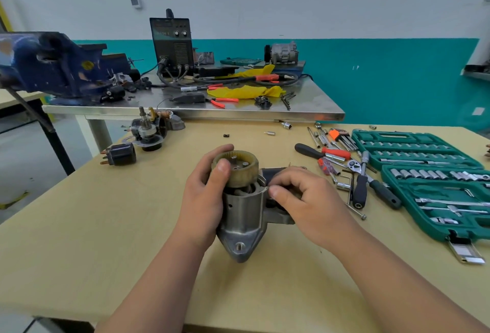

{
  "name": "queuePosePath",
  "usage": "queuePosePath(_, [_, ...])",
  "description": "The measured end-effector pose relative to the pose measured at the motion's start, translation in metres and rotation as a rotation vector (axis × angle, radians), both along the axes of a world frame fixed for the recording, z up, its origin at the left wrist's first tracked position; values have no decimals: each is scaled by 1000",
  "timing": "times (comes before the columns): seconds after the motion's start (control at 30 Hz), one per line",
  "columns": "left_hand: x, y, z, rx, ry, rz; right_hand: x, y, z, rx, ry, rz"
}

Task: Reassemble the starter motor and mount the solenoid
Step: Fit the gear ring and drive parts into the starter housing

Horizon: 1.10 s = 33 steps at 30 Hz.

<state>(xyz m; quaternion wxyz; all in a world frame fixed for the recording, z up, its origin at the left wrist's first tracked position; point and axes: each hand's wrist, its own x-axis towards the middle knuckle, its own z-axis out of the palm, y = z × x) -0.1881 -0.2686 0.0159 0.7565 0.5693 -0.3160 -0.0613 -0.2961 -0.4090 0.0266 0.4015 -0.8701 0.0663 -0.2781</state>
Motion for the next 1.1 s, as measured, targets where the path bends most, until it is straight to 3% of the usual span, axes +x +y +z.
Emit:
queuePosePath(0.33, [-1,3,-3,5,15,-6,-5,-1,-1,16,91,81])
queuePosePath(0.6, [0,-1,-2,11,12,-32,-1,-3,-8,201,104,41])
queuePosePath(0.8, [-2,4,-6,55,-182,-12,-1,-2,-10,260,95,48])
queuePosePath(0.93, [-4,12,-12,163,-252,-53,-6,-5,-13,421,80,37])
queuePosePath(1.1, [-5,17,-21,204,-274,-120,-10,-3,-14,720,296,154])
